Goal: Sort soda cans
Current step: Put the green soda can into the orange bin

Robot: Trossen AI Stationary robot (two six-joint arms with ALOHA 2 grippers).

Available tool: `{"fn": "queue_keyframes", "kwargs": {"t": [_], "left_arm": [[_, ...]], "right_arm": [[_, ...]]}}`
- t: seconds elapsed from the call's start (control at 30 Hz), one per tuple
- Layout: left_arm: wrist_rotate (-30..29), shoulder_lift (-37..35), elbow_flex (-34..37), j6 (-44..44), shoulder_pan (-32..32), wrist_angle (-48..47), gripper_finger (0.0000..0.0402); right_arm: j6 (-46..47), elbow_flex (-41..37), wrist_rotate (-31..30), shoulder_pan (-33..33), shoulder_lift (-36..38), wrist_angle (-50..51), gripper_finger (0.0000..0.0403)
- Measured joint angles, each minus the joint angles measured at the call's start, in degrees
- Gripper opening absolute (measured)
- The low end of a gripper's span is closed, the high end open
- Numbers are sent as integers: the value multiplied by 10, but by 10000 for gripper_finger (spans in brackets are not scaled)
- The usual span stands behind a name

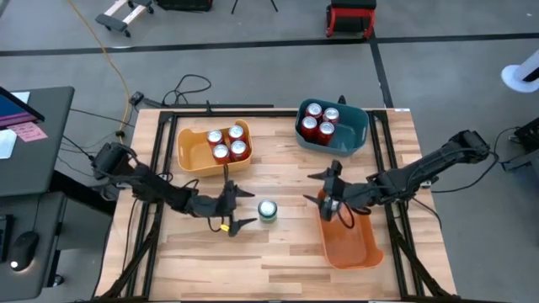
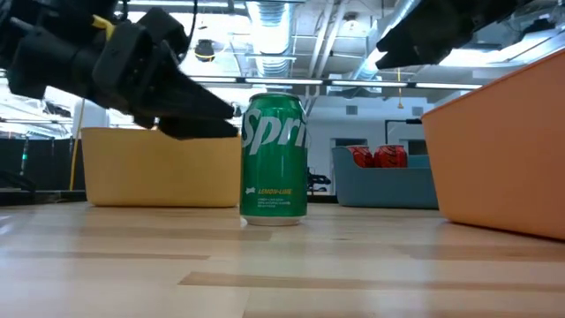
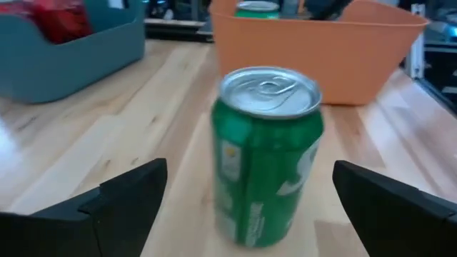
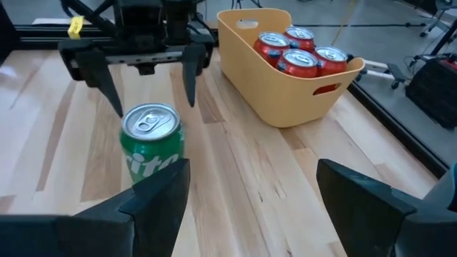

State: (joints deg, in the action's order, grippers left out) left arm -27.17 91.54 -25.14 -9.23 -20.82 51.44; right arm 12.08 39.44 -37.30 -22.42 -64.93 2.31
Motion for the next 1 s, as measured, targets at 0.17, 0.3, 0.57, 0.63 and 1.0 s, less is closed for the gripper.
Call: {"fn": "queue_keyframes", "kwargs": {"t": [0.17,0.3,0.57,0.63,1.0], "left_arm": [[39,93,-44,25,14,59,399],[30,156,-80,38,27,75,400],[49,219,-147,56,54,73,373],[65,226,-160,58,55,65,338],[90,227,-184,70,55,44,287]], "right_arm": [[-2,0,1,-1,0,0,324],[-1,0,0,-1,0,0,324],[-1,0,0,-3,0,8,324],[-1,0,0,-5,0,13,324],[-17,-1,59,1,0,-16,324]]}}
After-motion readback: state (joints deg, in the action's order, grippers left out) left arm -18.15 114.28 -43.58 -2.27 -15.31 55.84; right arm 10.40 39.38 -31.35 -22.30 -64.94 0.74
